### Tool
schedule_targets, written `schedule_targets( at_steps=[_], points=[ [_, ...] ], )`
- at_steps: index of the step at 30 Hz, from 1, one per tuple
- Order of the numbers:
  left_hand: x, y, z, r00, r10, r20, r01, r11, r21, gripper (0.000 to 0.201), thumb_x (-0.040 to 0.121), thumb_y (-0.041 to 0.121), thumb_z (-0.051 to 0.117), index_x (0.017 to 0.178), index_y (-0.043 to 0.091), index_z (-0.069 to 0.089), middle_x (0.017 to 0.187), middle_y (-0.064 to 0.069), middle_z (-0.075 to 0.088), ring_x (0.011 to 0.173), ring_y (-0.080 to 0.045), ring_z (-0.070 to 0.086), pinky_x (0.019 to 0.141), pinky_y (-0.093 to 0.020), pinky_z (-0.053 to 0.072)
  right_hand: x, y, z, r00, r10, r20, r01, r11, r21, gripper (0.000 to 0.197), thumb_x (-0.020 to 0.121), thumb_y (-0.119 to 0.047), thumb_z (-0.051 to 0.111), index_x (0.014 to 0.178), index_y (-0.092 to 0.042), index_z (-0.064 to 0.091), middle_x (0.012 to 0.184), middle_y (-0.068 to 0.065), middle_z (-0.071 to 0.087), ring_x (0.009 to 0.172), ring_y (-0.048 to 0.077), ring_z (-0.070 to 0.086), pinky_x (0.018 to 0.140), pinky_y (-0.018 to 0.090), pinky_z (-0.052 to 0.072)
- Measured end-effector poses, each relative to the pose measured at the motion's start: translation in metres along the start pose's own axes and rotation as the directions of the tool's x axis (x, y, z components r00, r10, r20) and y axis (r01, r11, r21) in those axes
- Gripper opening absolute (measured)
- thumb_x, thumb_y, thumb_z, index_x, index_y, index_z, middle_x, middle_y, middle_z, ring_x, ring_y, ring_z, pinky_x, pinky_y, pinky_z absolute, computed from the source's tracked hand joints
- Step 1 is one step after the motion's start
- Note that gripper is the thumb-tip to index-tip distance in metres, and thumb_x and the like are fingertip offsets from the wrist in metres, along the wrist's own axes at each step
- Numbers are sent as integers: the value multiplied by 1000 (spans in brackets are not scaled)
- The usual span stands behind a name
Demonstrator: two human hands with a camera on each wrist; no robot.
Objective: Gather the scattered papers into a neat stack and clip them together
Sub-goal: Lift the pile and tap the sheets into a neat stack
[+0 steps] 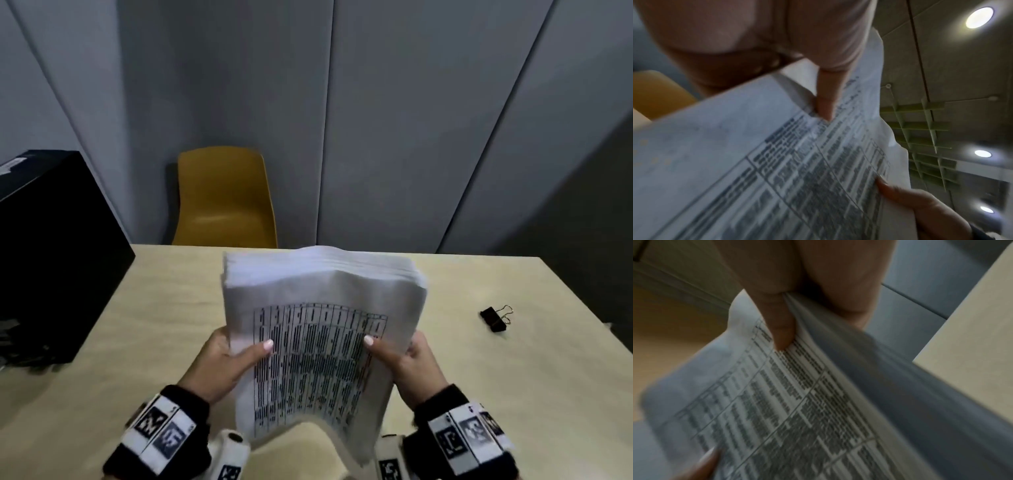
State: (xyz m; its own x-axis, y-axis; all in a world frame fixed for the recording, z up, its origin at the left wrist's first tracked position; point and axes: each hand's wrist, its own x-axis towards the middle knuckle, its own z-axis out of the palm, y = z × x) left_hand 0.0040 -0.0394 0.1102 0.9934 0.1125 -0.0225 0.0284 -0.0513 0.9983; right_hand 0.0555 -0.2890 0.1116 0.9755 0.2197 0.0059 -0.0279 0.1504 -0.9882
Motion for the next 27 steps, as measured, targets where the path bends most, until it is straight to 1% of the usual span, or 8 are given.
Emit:
schedule_targets(
  at_steps=[4, 6, 11, 15, 19, 22, 25, 27],
  points=[
    [1, -8, 14, 993, 91, -71, -91, 996, 16, 17, 67, 30, 70, 82, 35, 76, 87, 12, 76, 89, -4, 69, 80, -19, 52, 1, 3, 3, 995, -73, -72, 70, 996, -46, 23, 78, 9, 62, 71, -11, 71, 68, -1, 74, 65, 12, 68, 61, 25, 55],
    [1, -8, 17, 993, 95, -71, -94, 996, 12, 18, 65, 20, 69, 81, 26, 76, 84, 15, 75, 86, -2, 70, 78, -17, 54, -2, 4, -1, 994, -88, -57, 85, 994, -63, 18, 69, 4, 74, 77, -11, 70, 71, -2, 75, 67, 11, 69, 60, 23, 55],
    [5, -10, 9, 957, 231, -177, -232, 973, 19, 70, 44, 46, 84, 103, 14, 64, 98, 17, 73, 90, -1, 68, 77, -13, 52, -2, 9, -9, 984, -113, -139, 102, 991, -81, 31, 67, 1, 77, 90, -14, 61, 75, -9, 75, 70, 6, 68, 59, 19, 53],
    [6, -5, 24, 940, 263, -216, -263, 964, 30, 16, 69, 24, 67, 84, 25, 71, 81, 19, 74, 78, 2, 68, 70, -13, 51, 1, 12, -1, 974, -156, -166, 150, 987, -51, 13, 74, 1, 70, 80, -10, 66, 68, -4, 74, 67, 10, 67, 61, 23, 55],
    [5, 2, 30, 920, 297, -257, -303, 953, 19, 23, 70, 29, 66, 92, 22, 67, 86, 19, 73, 84, -1, 68, 76, -14, 52, 2, 10, 1, 958, -200, -204, 190, 980, -65, 23, 78, 8, 64, 83, -14, 65, 71, -5, 74, 70, 8, 67, 65, 26, 54],
    [1, 8, 31, 854, 426, -300, -401, 905, 144, 45, 72, 26, 63, 113, 36, 47, 102, 21, 62, 92, 5, 59, 80, -6, 45, -3, 6, 3, 917, -334, -218, 300, 938, -174, 54, 76, 1, 66, 116, -30, 49, 95, -7, 66, 86, 5, 62, 78, 19, 51],
    [1, 16, 31, 751, 542, -377, -479, 840, 254, 66, 77, 12, 57, 126, 51, 34, 115, 1, 56, 103, -1, 57, 92, -13, 44, -6, -4, 7, 831, -510, -222, 434, 845, -313, 89, 79, 4, 59, 137, -51, 21, 109, -1, 54, 96, 13, 58, 88, 18, 47],
    [4, 20, 29, 704, 654, -277, -480, 725, 494, 58, 82, 13, 52, 132, 40, 38, 123, -6, 54, 114, -2, 49, 100, -13, 37, -4, -11, 8, 768, -627, -134, 490, 709, -508, 80, 77, 1, 55, 140, -39, 26, 115, 0, 51, 109, 10, 52, 96, 17, 40]
  ],
)
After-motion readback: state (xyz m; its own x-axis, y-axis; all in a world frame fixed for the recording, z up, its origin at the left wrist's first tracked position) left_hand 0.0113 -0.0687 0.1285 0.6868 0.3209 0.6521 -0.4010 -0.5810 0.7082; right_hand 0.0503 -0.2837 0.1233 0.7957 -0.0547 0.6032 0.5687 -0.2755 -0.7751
